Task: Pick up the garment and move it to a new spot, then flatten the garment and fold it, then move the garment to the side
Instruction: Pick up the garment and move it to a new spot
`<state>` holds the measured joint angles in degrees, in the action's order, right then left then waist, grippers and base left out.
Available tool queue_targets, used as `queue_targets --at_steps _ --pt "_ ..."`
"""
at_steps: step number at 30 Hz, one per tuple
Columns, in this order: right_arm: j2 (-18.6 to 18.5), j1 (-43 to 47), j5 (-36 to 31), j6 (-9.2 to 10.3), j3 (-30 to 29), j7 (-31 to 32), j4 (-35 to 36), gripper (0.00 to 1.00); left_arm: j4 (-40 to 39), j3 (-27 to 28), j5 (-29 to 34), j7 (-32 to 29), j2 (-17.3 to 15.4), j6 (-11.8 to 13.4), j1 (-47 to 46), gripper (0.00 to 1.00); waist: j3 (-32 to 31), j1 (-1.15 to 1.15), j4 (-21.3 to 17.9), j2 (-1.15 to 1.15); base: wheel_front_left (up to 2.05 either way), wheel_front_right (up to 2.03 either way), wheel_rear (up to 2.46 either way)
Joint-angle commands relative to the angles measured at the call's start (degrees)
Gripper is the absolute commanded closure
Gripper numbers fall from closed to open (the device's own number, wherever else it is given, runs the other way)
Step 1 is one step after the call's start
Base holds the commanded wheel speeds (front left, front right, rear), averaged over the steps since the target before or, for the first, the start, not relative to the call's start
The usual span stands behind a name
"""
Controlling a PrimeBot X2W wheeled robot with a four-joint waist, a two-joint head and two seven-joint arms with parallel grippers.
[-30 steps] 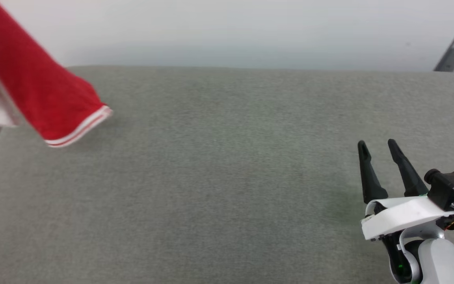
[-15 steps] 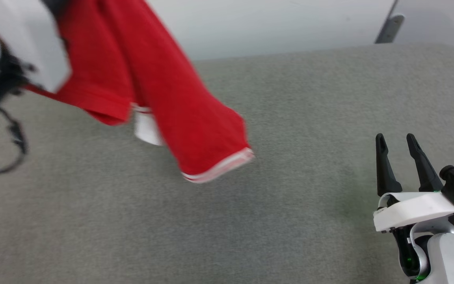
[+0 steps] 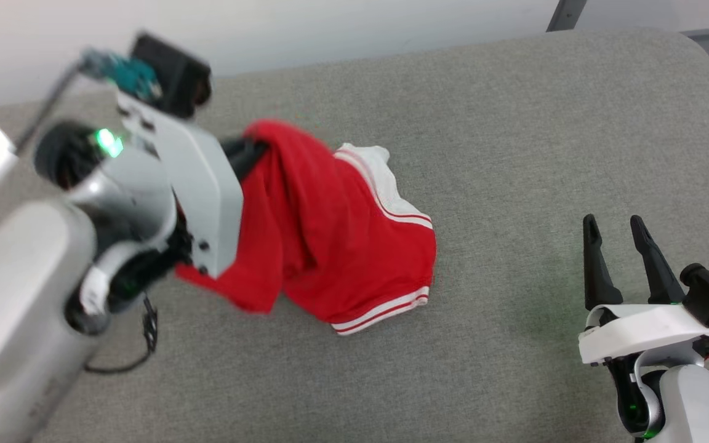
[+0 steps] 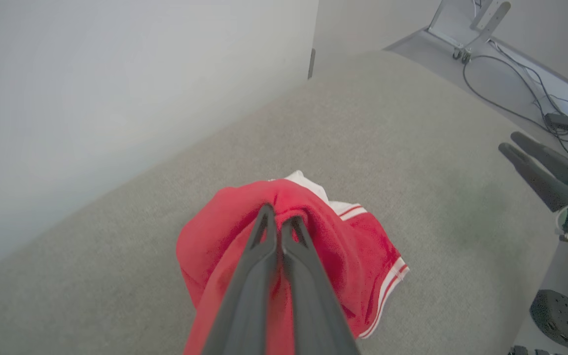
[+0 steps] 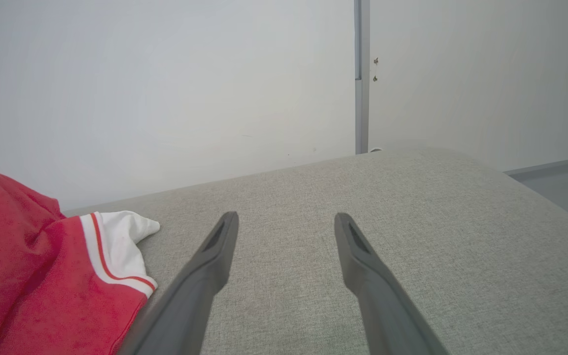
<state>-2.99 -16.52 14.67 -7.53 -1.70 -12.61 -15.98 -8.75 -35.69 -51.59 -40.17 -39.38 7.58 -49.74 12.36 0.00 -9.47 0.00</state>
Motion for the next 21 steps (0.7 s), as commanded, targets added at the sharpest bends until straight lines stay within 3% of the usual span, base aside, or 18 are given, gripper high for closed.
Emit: queue_targets --at_steps 1,11,21 --pt "0.2 -0.5 0.8 0.08 0.2 -0.5 -0.4 0.00 1.0 -0.7 0.3 0.5 0.2 -0.2 1.9 1.00 0.3 0.00 -0.2 0.00 0.00 0.00 0.00" --pt "0.1 -1.6 1.2 0.08 3.1 -1.5 -1.9 0.00 12.7 -5.9 -0.3 1.9 2.6 -1.8 9.7 1.00 0.6 0.00 -0.2 0.00 0.00 0.00 0.00" --pt "0.2 -2.5 1.9 0.08 5.3 -2.0 -2.7 0.00 23.5 -9.9 -0.7 1.3 5.1 -7.3 10.0 1.00 0.7 0.00 0.3 0.00 0.00 0.00 0.00"
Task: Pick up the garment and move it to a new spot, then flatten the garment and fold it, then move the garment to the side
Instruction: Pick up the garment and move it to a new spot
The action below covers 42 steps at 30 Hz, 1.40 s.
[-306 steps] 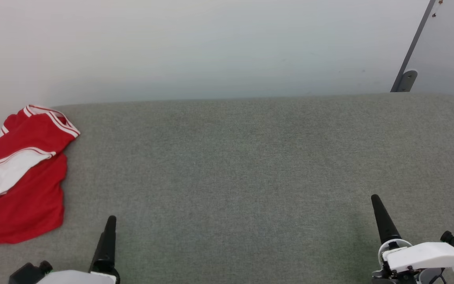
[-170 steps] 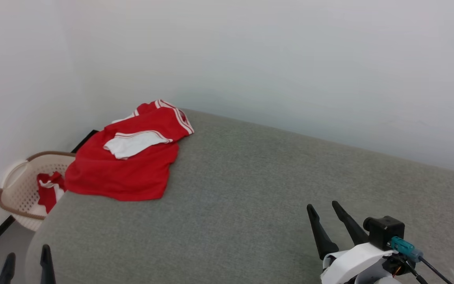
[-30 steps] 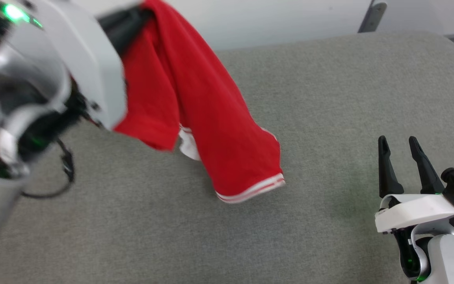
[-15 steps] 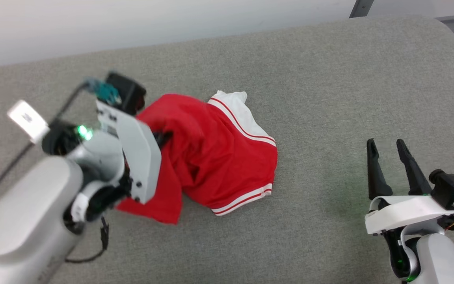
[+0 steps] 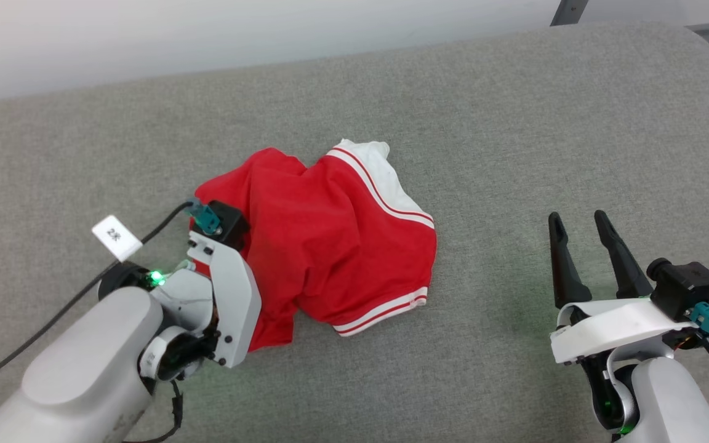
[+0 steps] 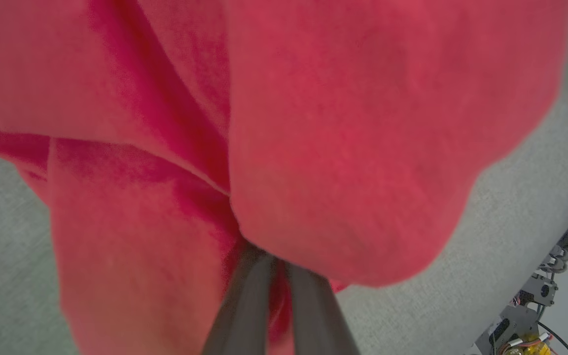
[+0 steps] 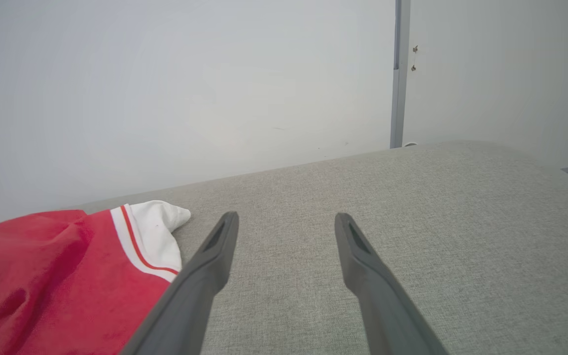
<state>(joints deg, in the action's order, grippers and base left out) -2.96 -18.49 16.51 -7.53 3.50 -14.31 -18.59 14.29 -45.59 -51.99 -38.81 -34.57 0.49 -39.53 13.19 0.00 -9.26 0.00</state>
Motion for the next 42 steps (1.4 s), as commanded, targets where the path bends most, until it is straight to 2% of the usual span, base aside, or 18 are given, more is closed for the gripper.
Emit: queue_targets --at_steps 1,3,4,5,7,8,14,17,21,26,33,42 --pt "0.1 -0.6 0.1 0.08 0.3 -0.3 -0.2 0.00 1.4 -0.1 -0.4 0.0 0.6 -0.5 -0.3 1.00 -0.3 0.00 0.2 0.00 0.00 0.00 0.00" --pt "0.1 -0.7 0.2 0.08 0.5 -0.4 -0.5 0.00 3.1 -0.3 -0.5 0.3 1.2 -1.1 -0.7 1.00 -0.8 0.00 0.4 0.00 0.00 0.00 0.00" --pt "0.1 -0.8 0.1 0.08 0.6 -0.5 -0.7 0.00 3.7 -0.2 -0.7 0.6 1.4 -1.5 -0.9 0.87 -1.0 0.00 0.5 0.00 0.00 0.00 0.00" --pt "0.1 -0.9 0.2 0.08 0.7 -0.5 -0.8 0.00 4.2 -0.1 -0.8 1.0 1.6 -2.0 -1.1 0.57 -1.3 0.00 0.6 0.00 0.00 0.00 0.00" --pt "0.1 -0.8 0.2 0.08 0.7 -0.4 -1.0 0.00 4.7 -0.1 -1.1 1.4 1.8 -2.9 -1.3 0.13 -1.9 0.00 1.0 0.00 0.00 0.00 0.00" --pt "0.1 -0.7 0.1 0.08 0.7 -0.5 -1.1 0.00 4.8 0.0 -1.5 1.4 1.8 -3.2 -1.4 0.00 -2.3 0.00 1.1 0.00 0.00 0.00 0.00" --pt "-0.2 0.3 -0.6 0.08 0.9 -0.3 -1.5 0.00 3.1 1.0 -1.4 3.5 0.6 -4.4 -1.9 0.00 -4.8 0.00 2.7 0.00 0.00 0.00 0.00" --pt "-0.6 0.7 -0.7 0.08 1.0 -0.1 -1.7 0.00 1.6 1.6 -1.5 4.4 0.0 -4.1 -1.3 0.00 -5.9 0.00 3.3 0.00 0.00 0.00 0.00" --pt "-1.0 1.5 -0.7 0.08 1.1 0.2 -1.7 0.00 -2.2 3.8 -1.0 8.2 -2.4 -2.7 0.5 0.00 -8.2 0.00 4.5 0.00 0.00 0.00 0.00" --pt "-1.5 3.1 -0.4 0.08 1.0 0.5 -1.9 0.00 -6.4 7.9 -1.4 16.2 -5.2 -0.3 5.1 0.00 -11.4 0.00 6.0 0.00 0.00 0.00 0.00" --pt "-2.5 5.0 0.4 0.08 1.3 0.6 -1.9 0.00 -9.4 14.7 -0.9 32.2 -8.5 2.3 14.6 0.00 -14.2 0.00 7.4 0.00 0.00 0.00 0.00" --pt "-3.7 7.5 1.0 0.08 0.4 0.0 -1.9 0.00 -9.5 21.9 -3.1 48.2 -10.0 4.9 28.0 0.00 -16.1 0.00 9.6 0.00 0.00 0.00 0.00"
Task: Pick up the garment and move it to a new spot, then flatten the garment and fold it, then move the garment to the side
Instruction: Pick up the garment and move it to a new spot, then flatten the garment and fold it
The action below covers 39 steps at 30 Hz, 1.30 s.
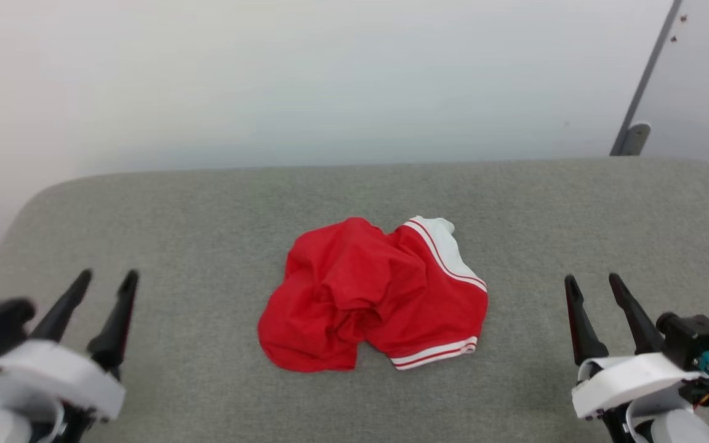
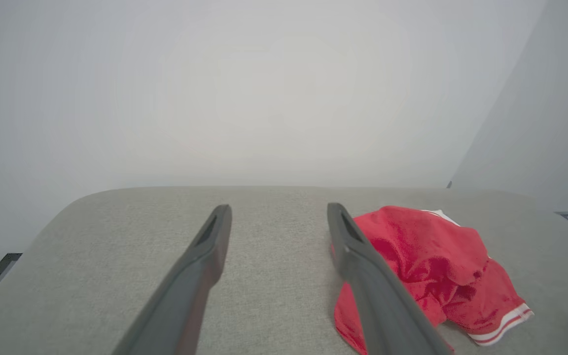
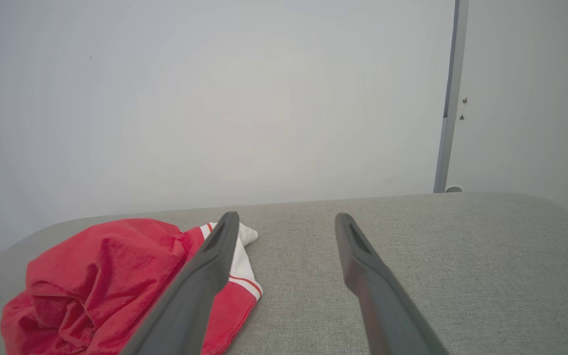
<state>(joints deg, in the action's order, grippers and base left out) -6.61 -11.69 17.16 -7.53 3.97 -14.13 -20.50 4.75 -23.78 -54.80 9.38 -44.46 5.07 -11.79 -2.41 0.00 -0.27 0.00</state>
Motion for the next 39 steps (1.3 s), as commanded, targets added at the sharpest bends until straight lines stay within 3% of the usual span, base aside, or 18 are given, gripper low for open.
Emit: queue_targets --at_steps 1,10,18,30,39 --pt "-0.2 1.0 0.4 0.08 -0.3 -0.3 -0.1 0.00 0.1 0.8 -0.6 1.3 -0.1 0.4 1.5 0.00 -0.7 0.00 0.8 0.00 0.00 0.00 0.00" --pt "-0.4 2.4 0.1 0.08 -0.9 -0.7 -0.5 0.00 0.9 9.2 -2.1 5.7 0.9 -0.1 11.0 0.00 -1.4 0.00 2.3 0.00 0.00 0.00 0.00" --pt "-0.1 3.1 -0.1 0.08 -1.0 -0.9 -0.2 0.00 -0.5 16.3 1.3 5.7 3.8 -1.8 16.3 0.00 -1.3 0.00 3.0 0.00 0.00 0.00 0.00" --pt "-0.8 1.3 0.5 0.08 -0.3 0.7 -0.7 0.00 -2.2 19.7 4.9 5.7 6.5 -2.9 18.0 0.00 -0.3 0.00 4.1 0.00 0.00 0.00 0.00" --pt "-2.1 -4.5 1.0 0.08 -0.2 7.0 -2.8 0.00 -6.2 24.0 7.6 5.7 11.4 -3.7 20.4 0.00 3.0 0.00 7.7 0.00 0.00 0.00 0.00"
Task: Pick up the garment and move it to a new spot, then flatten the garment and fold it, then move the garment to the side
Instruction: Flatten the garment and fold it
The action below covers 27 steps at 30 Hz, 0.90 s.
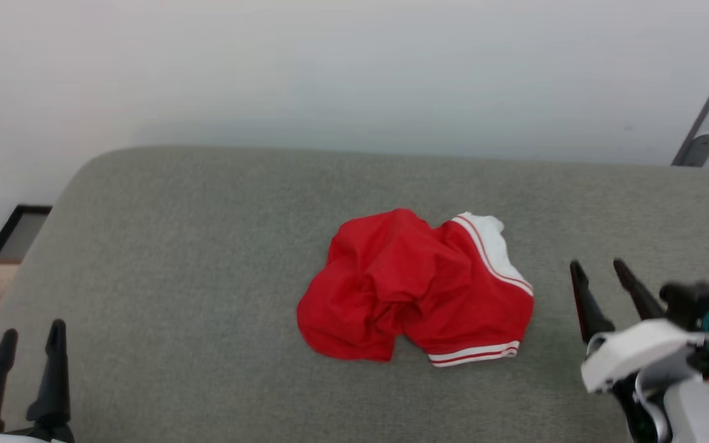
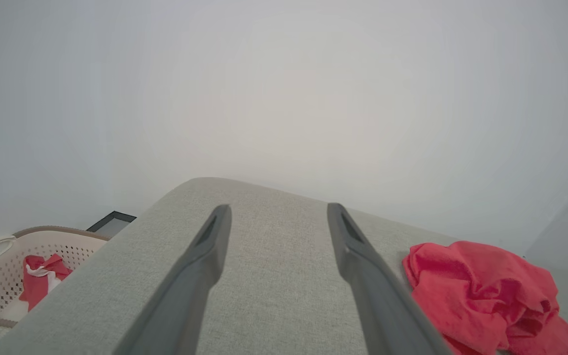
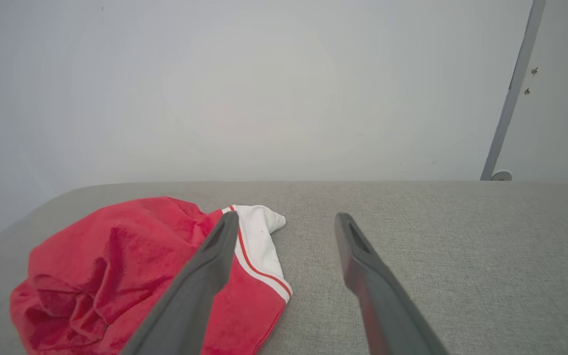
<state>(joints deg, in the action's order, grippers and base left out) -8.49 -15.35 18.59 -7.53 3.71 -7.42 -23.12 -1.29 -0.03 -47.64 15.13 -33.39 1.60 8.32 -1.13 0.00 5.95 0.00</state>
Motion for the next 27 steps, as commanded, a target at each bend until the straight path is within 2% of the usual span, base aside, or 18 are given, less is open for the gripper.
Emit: queue_targets --at_steps 1,12,21,27 --pt "-0.5 -1.7 -0.6 0.08 0.1 0.9 -0.6 0.00 -0.6 0.5 0.8 0.0 1.0 -0.6 0.3 0.00 2.4 0.00 2.0 0.00 0.00 0.00 0.00" --pt "-4.1 -13.7 -0.1 0.08 1.7 9.4 -9.3 0.00 0.3 1.5 5.8 0.0 9.1 -5.4 -4.5 0.00 9.6 0.00 7.9 0.00 0.00 0.00 0.00" --pt "-6.1 -20.9 -1.5 0.08 2.4 17.0 -18.0 0.00 3.2 1.1 8.0 0.0 13.3 -7.8 -8.0 0.00 13.2 0.00 11.3 0.00 0.00 0.00 0.00" --pt "-6.0 -23.9 -2.2 0.08 2.1 22.3 -24.5 0.00 4.6 1.5 9.0 0.0 15.0 -8.7 -9.2 0.00 14.6 0.00 12.7 0.00 0.00 0.00 0.00"
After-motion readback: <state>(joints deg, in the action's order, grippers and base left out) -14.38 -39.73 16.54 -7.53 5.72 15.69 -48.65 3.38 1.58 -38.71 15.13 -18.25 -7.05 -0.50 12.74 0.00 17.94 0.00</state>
